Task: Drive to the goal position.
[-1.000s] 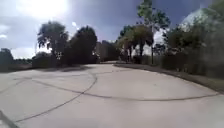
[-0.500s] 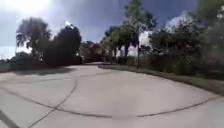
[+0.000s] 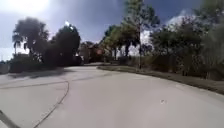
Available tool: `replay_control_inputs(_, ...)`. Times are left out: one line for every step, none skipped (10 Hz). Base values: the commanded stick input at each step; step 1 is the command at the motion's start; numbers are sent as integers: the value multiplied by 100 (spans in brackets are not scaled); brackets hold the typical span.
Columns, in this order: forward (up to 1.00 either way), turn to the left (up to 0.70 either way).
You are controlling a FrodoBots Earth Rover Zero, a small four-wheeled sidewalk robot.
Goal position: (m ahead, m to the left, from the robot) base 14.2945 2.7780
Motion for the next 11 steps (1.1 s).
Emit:
replay_control_inputs(85,0)
replay_control_inputs(85,0)
replay_control_inputs(85,0)
replay_control_inputs(85,0)
replay_control_inputs(85,13)
replay_control_inputs(85,34)
replay_control_inputs(85,34)
replay_control_inputs(85,34)
replay_control_inputs(85,34)
replay_control_inputs(85,34)
replay_control_inputs(85,34)
